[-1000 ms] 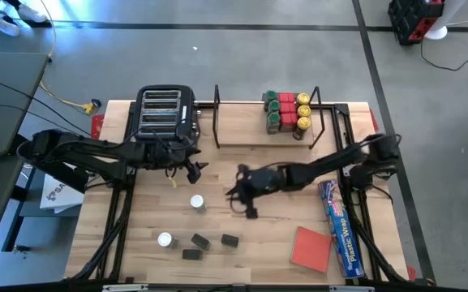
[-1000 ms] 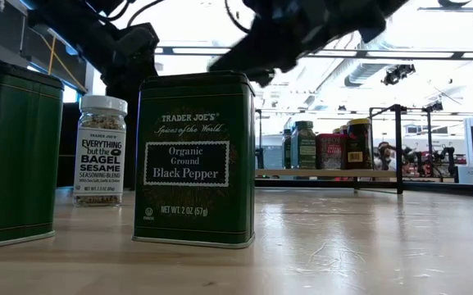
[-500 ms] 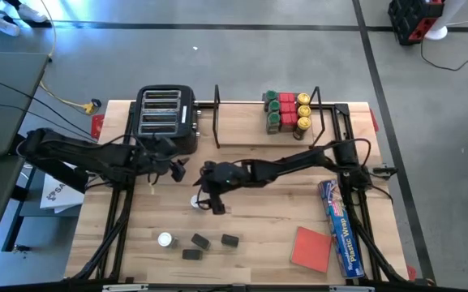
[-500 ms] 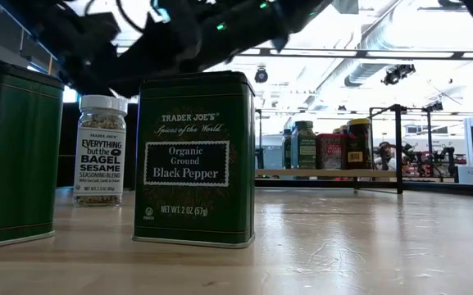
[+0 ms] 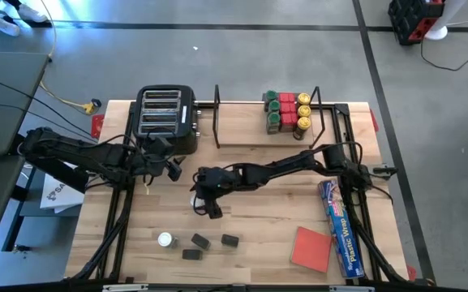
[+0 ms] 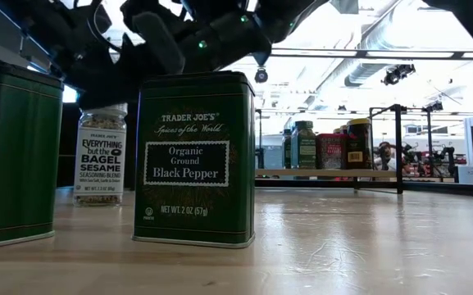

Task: Shelf spices
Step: Put the top white seasoning bottle on the shelf

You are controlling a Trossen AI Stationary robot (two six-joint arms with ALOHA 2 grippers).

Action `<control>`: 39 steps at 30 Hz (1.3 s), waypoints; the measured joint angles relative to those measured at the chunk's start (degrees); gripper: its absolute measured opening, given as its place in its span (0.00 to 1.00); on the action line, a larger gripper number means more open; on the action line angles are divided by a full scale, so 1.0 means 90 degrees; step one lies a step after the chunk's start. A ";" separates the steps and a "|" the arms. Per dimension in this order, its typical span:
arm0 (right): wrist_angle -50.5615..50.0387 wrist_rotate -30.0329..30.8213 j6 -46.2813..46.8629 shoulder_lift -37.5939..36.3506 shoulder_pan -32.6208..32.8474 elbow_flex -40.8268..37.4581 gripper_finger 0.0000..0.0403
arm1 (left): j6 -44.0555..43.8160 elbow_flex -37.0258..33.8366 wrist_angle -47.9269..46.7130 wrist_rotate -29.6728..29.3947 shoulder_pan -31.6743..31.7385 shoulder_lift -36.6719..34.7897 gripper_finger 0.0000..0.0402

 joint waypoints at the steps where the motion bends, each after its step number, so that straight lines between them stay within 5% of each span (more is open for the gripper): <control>1: -0.0017 -0.0021 -0.0005 0.0000 0.0000 0.0000 0.77 | 0.0000 -0.0002 -0.0018 0.0005 0.0000 0.0011 0.71; 9: -0.0307 -0.0269 0.0049 -0.0034 0.0016 -0.0010 0.48 | 0.0000 -0.0002 0.0025 -0.0029 0.0002 0.0062 0.71; 13: -0.0547 -0.0024 0.0049 -0.0344 -0.0001 -0.0017 0.48 | 0.0000 -0.0002 0.0010 -0.0027 0.0000 0.0062 0.71; 23: -0.2957 0.1952 -0.1152 -0.2500 -0.0933 -0.0013 0.48 | 0.0000 -0.0002 -0.0033 -0.0031 0.0002 0.0060 0.71; 30: -0.3345 0.1090 -0.1297 -0.3208 -0.2750 -0.0579 0.48 | 0.0002 -0.0002 -0.0034 -0.0073 0.0000 0.0060 0.71; 39: -0.1637 -0.0321 -0.1234 -0.3194 -0.4289 -0.2151 0.48 | 0.0003 -0.0002 0.0025 -0.0128 0.0002 0.0060 0.71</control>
